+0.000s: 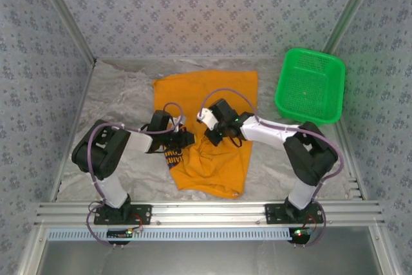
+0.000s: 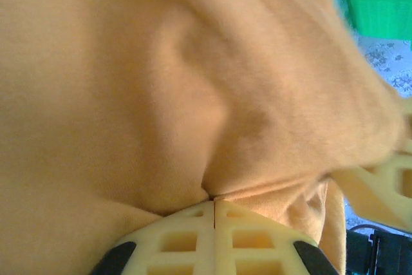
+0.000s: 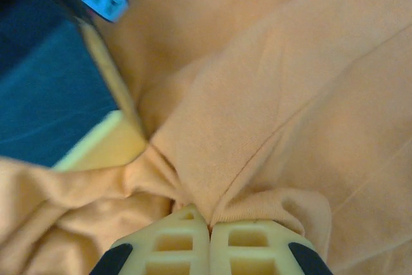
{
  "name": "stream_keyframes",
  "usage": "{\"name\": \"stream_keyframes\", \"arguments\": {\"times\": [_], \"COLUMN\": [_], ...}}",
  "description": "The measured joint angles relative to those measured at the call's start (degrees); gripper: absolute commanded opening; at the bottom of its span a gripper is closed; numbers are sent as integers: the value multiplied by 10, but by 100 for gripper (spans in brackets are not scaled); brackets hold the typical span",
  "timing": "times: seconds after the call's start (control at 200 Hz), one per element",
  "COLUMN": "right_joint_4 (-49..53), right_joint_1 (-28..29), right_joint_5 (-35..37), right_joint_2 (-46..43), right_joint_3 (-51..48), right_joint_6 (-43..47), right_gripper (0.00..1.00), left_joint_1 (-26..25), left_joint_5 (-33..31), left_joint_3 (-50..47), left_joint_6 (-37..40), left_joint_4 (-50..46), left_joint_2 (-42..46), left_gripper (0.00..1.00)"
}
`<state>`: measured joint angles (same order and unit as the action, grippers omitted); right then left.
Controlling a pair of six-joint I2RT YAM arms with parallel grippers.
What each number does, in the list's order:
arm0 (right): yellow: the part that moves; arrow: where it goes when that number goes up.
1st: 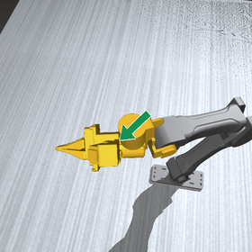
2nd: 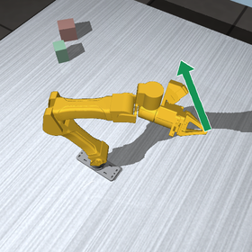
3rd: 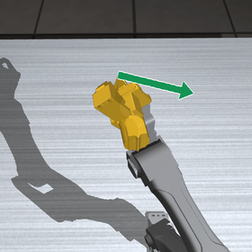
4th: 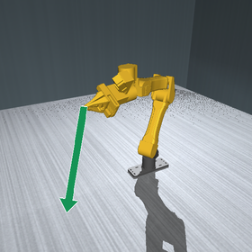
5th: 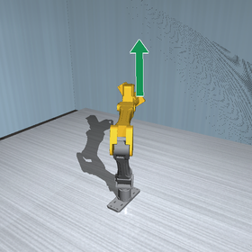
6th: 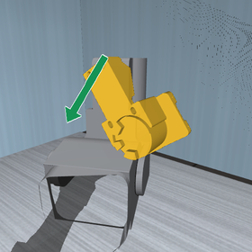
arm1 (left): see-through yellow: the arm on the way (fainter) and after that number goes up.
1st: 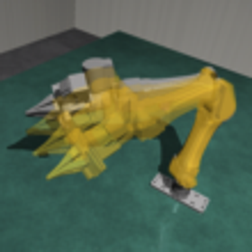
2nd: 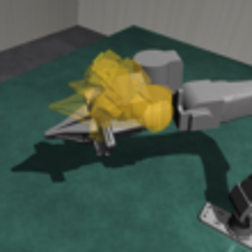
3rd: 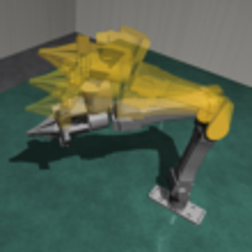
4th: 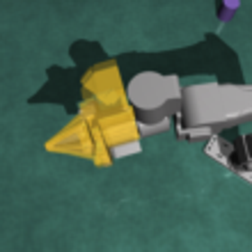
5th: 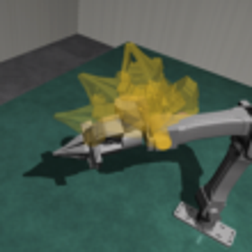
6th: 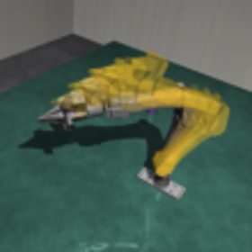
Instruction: Fold the inside-out t-shirt
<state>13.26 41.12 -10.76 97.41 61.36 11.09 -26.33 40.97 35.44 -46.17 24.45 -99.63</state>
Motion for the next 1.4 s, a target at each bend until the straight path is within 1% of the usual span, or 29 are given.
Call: {"name": "stream_keyframes", "arguments": {"times": [0.2,0.26,0.325,0.34,0.38,0.43,0.47,0.535,0.595,0.72,0.815,0.955,1.059,1.159,1.204,1.229,1.259,1.299,1.354,1.384,1.399], "right_joint_4": [60,75,87,88,88,83,83,85,84,85,94,89,68,48,44,42,40,37,37,36,36], "right_joint_1": [-61,-71,-78,-80,-84,-89,-93,-104,-115,-125,-118,-97,-81,-72,-71,-71,-71,-71,-70,-69,-68], "right_joint_5": [-174,-207,-226,-229,-235,-231,-224,-210,-198,-187,-170,-141,-116,-85,-67,-60,-52,-44,-36,-35,-35], "right_joint_2": [-62,-70,-77,-79,-85,-95,-101,-104,-104,-109,-128,-142,-128,-97,-81,-74,-65,-55,-47,-44,-44], "right_joint_3": [11,11,9,7,-2,-20,-33,-46,-53,-61,-69,-72,-72,-70,-68,-66,-65,-63,-58,-54,-53], "right_joint_6": [-26,-30,-34,-36,-43,-59,-71,-96,-120,-137,-139,-144,-174,-204,-218,-221,-225,-228,-237,-237,-229], "right_gripper": [0,0,0,3,15,17,18,25,33,40,41,42,43,46,46,42,32,23,6,1,0], "left_joint_1": [9,9,9,9,8,8,9,13,16,17,10,-17,-35,-41,-41,-41,-41,-42,-42,-42,-42], "left_joint_5": [2,0,-5,-6,-8,-11,-24,-37,-44,-39,-38,-56,-77,-97,-103,-106,-109,-115,-122,-126,-129], "left_joint_3": [1,5,9,9,12,18,23,27,26,24,24,37,67,90,101,108,116,125,134,139,143], "left_joint_6": [0,3,7,8,13,24,36,53,68,83,102,156,196,227,240,244,250,255,259,261,261], "left_joint_4": [3,-4,-11,-13,-20,-33,-46,-63,-73,-80,-96,-161,-189,-198,-203,-205,-207,-207,-207,-211,-213], "left_joint_2": [43,56,66,66,68,67,64,54,44,40,54,110,133,130,121,113,100,82,58,45,37], "left_gripper": [5,5,5,5,5,7,11,22,28,38,43,48,53,56,57,57,57,57,53,51,49]}}
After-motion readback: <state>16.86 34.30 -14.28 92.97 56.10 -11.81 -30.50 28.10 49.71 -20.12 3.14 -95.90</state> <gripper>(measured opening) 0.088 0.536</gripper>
